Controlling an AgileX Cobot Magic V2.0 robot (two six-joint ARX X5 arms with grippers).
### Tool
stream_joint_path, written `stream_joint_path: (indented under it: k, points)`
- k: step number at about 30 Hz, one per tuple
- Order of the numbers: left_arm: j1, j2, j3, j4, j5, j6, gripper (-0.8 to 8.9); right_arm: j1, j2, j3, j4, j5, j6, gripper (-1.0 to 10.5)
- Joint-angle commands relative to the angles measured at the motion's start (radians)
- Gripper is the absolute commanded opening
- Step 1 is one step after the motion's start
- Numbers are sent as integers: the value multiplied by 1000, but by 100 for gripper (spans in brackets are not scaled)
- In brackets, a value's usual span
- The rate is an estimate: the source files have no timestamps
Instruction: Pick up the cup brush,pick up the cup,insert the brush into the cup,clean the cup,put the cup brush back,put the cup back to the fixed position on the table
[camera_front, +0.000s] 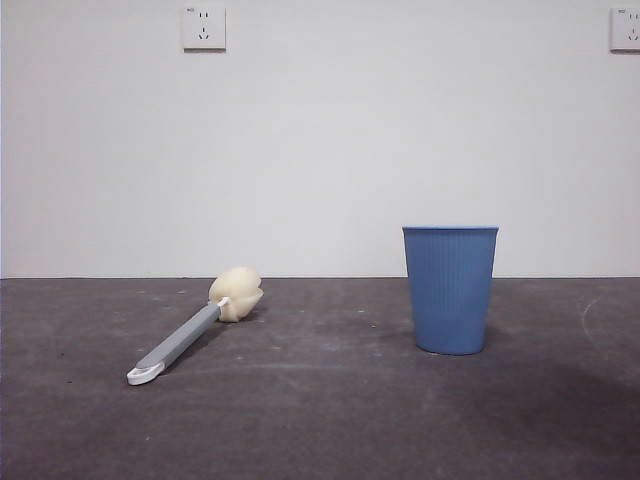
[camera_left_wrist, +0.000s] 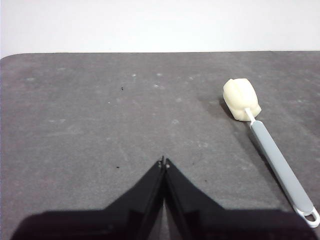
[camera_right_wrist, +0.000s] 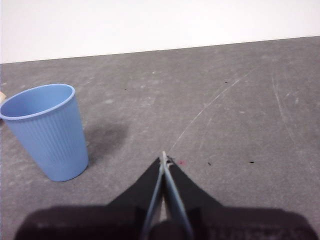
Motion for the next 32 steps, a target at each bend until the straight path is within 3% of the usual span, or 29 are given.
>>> stream_joint_path:
  k: [1,5,11,16,21,26,32]
  points:
    - [3,-2,-7,5,1,-80,-7,0,-1,-10,-9,-3,85,-5]
    - [2,-2,25,-5,3,-141,-6,0,8,12,-10,-4,153,-9]
    - [2,6,106,-56,3,-188,-6,1,80,101,-10,-35,167,-11]
    - [2,49,203,-122,13,-238,-6,2,202,216,-12,-108,169,-11]
    - [2,137,336,-205,108,-237,-6,3,347,363,-58,-193,164,-11]
    - [2,268,509,-340,175,-219,-6,3,498,536,-228,-335,87,-11]
    - [2,425,715,-548,288,-118,-6,3,646,761,-532,-455,-56,-11]
